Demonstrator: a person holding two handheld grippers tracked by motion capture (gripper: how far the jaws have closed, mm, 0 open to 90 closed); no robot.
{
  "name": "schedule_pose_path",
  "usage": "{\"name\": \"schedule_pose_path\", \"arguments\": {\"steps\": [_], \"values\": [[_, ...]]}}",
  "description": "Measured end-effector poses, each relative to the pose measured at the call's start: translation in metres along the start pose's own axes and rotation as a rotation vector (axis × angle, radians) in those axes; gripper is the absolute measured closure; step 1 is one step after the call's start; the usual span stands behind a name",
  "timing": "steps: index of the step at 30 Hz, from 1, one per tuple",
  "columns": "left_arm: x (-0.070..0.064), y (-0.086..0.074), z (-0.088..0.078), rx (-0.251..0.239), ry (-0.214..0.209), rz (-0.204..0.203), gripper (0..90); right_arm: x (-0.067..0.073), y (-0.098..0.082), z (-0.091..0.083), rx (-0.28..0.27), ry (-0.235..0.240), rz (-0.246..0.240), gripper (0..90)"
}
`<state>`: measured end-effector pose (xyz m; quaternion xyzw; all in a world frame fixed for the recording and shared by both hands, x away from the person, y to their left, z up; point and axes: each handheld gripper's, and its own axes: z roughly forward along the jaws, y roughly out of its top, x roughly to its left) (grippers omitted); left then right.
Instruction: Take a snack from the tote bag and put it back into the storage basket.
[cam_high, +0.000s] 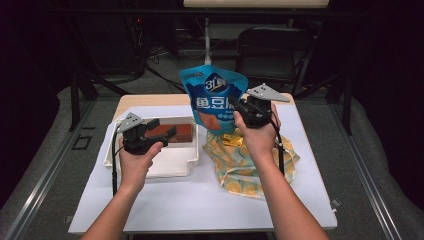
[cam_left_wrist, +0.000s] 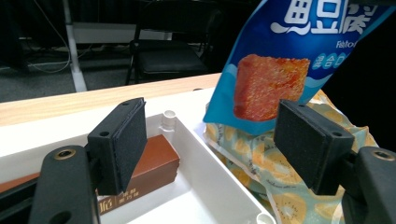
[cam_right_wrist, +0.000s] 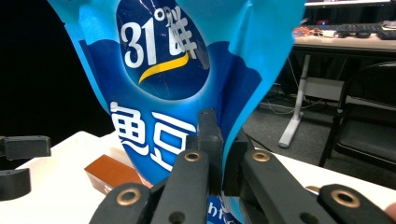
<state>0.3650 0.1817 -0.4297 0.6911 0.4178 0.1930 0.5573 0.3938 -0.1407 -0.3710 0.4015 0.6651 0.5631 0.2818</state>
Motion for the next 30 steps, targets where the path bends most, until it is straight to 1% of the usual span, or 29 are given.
{"name": "schedule_pose_path", "arguments": {"steps": [5,15,21,26,30], "values": [[-0.004,0.008,0.001,-0.008,-0.007,0.012,26.5,0.007,0.002,0.003,-0.010,0.019,0.009,90.0],[-0.012,0.018,0.005,-0.020,-0.018,0.032,27.1,0.022,0.002,0.005,-0.003,0.053,-0.003,90.0],[-0.017,0.025,0.007,-0.037,-0.019,0.029,27.5,0.032,0.002,0.006,-0.003,0.076,0.002,90.0],[-0.021,0.030,0.008,-0.061,-0.021,0.031,28.8,0.040,0.002,0.007,-0.003,0.092,0.000,90.0],[-0.022,0.034,0.007,-0.081,-0.011,0.027,29.8,0.045,0.001,0.007,0.000,0.102,0.002,90.0]]}}
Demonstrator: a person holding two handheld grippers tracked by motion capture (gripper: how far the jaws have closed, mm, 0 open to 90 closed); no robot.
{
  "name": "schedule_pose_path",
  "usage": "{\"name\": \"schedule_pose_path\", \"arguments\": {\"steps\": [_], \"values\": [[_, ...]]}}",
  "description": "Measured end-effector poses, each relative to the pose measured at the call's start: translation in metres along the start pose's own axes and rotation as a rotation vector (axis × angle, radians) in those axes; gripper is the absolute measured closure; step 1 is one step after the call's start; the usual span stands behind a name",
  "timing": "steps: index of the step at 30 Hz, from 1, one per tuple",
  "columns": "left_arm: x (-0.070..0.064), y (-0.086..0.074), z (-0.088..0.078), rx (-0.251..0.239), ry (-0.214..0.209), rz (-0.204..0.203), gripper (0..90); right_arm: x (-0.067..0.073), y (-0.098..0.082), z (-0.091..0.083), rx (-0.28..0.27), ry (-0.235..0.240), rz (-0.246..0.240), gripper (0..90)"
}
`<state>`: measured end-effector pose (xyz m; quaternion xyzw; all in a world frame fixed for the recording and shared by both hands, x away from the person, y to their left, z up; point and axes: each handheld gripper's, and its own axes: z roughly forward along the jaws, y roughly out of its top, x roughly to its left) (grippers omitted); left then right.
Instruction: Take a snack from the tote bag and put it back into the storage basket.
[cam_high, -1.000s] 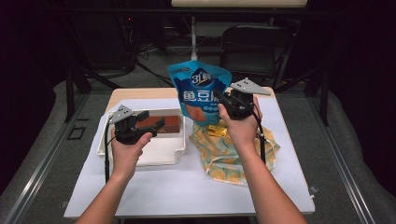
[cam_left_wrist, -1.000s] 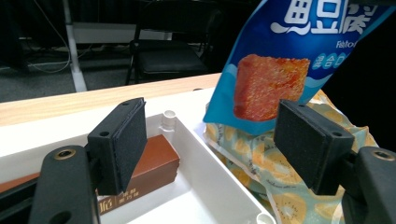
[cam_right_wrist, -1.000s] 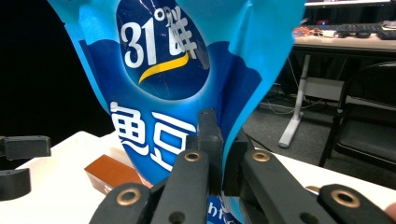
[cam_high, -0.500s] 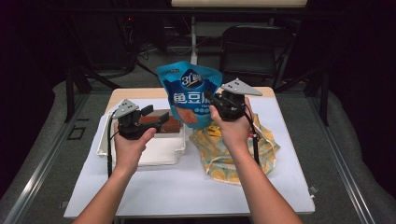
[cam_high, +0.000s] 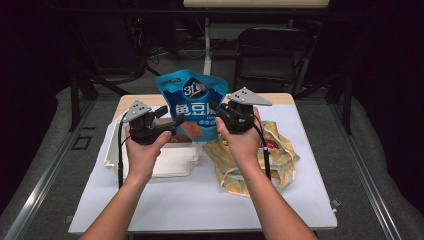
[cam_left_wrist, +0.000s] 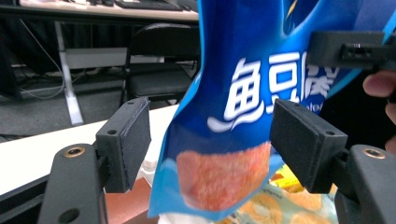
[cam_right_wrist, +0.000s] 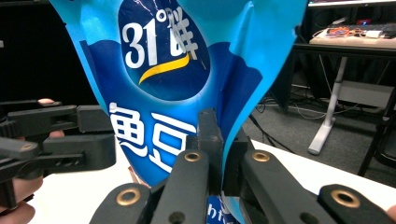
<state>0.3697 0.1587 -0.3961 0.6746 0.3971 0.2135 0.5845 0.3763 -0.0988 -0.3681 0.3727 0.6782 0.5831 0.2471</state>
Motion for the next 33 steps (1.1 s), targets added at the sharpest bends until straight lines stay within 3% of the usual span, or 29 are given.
{"name": "schedule_pose_path", "arguments": {"steps": [3,15,23,26,33], "values": [[-0.001,0.001,0.000,-0.015,-0.001,-0.014,31.6,0.003,-0.001,0.001,0.003,0.006,-0.001,90.0],[-0.006,0.004,-0.003,-0.046,0.024,-0.003,46.1,0.019,-0.006,0.004,0.011,0.040,0.013,90.0],[-0.008,0.004,-0.007,-0.044,0.005,0.018,70.7,0.027,-0.006,0.005,0.016,0.044,-0.006,90.0],[-0.011,0.007,-0.009,-0.041,0.016,0.043,80.7,0.029,-0.005,0.004,0.011,0.053,-0.009,89.7],[0.004,0.009,-0.015,-0.036,-0.036,-0.045,88.6,0.038,-0.003,0.003,-0.009,0.043,-0.064,79.6]]}}
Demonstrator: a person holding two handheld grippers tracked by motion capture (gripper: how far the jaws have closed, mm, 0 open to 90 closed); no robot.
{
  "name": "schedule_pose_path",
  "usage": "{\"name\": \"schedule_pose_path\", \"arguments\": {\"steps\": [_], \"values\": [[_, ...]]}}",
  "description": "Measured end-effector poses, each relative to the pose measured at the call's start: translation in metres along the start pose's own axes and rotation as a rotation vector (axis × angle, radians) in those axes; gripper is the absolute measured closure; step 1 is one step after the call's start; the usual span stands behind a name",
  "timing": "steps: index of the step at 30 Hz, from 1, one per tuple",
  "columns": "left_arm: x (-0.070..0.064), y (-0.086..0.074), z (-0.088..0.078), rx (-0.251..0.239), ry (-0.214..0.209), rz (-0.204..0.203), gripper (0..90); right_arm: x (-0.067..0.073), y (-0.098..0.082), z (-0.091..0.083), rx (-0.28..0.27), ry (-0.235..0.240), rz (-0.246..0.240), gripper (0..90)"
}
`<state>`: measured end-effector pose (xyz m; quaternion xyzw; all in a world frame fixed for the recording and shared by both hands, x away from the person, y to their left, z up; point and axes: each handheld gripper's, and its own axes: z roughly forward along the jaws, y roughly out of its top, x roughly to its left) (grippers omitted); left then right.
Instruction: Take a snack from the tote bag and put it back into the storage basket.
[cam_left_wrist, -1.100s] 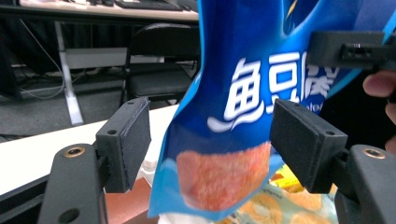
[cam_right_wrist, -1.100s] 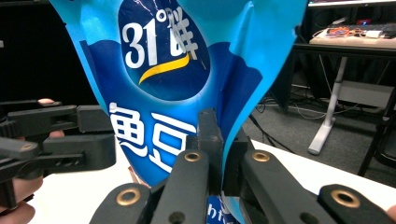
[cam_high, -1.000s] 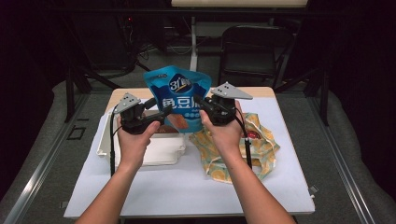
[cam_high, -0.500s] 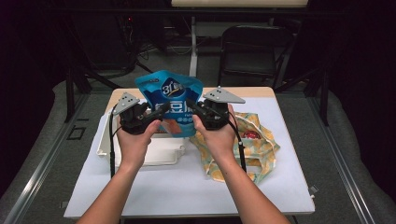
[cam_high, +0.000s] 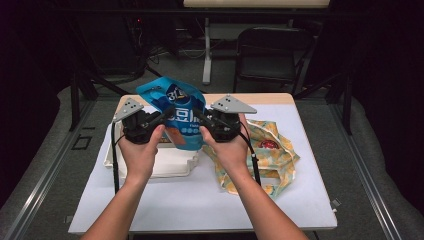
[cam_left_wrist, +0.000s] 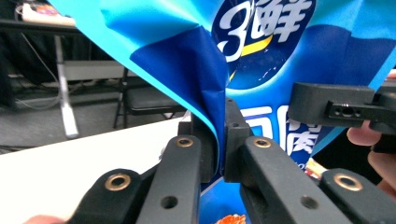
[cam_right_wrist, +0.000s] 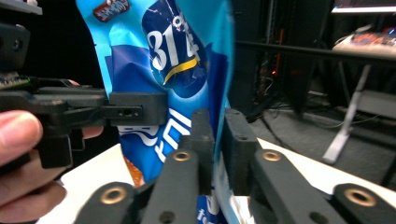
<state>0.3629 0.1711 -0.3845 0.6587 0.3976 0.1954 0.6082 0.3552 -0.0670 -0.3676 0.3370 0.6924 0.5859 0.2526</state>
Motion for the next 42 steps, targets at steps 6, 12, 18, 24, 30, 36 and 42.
{"name": "schedule_pose_path", "arguments": {"steps": [6,12,18,24,30,36,42], "values": [[0.010,-0.002,-0.006,-0.009,0.016,-0.004,89.6,-0.008,-0.004,0.000,0.006,0.040,0.037,53.9],[0.019,0.000,-0.015,-0.017,0.030,-0.012,89.7,-0.012,-0.011,-0.006,0.001,0.051,0.033,40.3],[0.033,-0.005,-0.025,-0.021,0.050,-0.031,89.6,-0.024,-0.020,-0.016,0.012,0.026,0.061,35.7],[0.046,-0.009,-0.033,-0.026,0.069,-0.038,89.6,-0.037,-0.030,-0.026,0.023,-0.008,0.072,35.1],[0.056,-0.013,-0.039,-0.020,0.084,-0.038,89.6,-0.049,-0.042,-0.034,0.045,-0.035,0.085,34.7],[0.067,-0.016,-0.045,-0.020,0.102,-0.047,89.5,-0.053,-0.050,-0.039,0.047,-0.054,0.093,34.5],[0.077,-0.022,-0.049,-0.018,0.119,-0.056,89.5,-0.058,-0.060,-0.044,0.064,-0.067,0.086,34.1]]}}
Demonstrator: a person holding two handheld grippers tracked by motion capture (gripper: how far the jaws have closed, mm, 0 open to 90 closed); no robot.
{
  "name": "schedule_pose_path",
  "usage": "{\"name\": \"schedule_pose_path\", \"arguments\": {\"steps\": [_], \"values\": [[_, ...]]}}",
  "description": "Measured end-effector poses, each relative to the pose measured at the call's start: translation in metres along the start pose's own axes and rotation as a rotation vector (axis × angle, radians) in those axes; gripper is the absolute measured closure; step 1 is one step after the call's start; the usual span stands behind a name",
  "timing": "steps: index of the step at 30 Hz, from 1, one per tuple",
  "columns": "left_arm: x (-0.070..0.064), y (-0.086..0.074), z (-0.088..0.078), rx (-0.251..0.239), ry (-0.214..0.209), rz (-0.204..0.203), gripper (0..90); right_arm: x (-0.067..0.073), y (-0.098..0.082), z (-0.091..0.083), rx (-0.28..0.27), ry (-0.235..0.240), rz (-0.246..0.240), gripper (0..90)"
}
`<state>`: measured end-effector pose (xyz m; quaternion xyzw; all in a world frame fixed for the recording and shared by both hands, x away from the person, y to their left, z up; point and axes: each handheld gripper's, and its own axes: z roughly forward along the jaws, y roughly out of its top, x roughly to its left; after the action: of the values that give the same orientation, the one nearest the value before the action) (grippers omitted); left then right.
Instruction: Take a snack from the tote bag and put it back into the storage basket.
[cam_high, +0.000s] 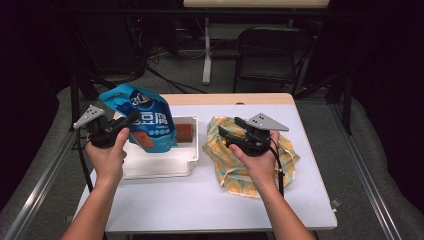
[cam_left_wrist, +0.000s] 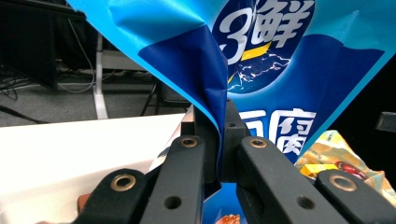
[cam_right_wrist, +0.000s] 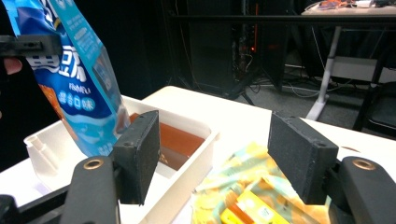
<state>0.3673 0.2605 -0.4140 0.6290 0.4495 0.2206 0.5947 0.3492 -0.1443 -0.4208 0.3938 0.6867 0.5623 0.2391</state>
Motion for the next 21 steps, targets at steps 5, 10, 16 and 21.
{"name": "schedule_pose_path", "arguments": {"steps": [5,10,16,21], "values": [[0.012,-0.006,-0.003,0.002,0.024,-0.007,89.5,-0.007,-0.009,-0.006,0.010,-0.013,0.009,34.2],[0.023,-0.012,-0.005,0.004,0.055,-0.022,89.5,-0.012,-0.015,-0.012,0.013,-0.024,0.018,34.2],[0.037,-0.022,-0.003,0.009,0.088,-0.033,89.5,-0.018,-0.024,-0.017,0.017,-0.042,0.025,34.5],[0.047,-0.030,-0.002,0.008,0.105,-0.058,89.5,-0.023,-0.031,-0.019,0.026,-0.053,0.036,34.8]]}}
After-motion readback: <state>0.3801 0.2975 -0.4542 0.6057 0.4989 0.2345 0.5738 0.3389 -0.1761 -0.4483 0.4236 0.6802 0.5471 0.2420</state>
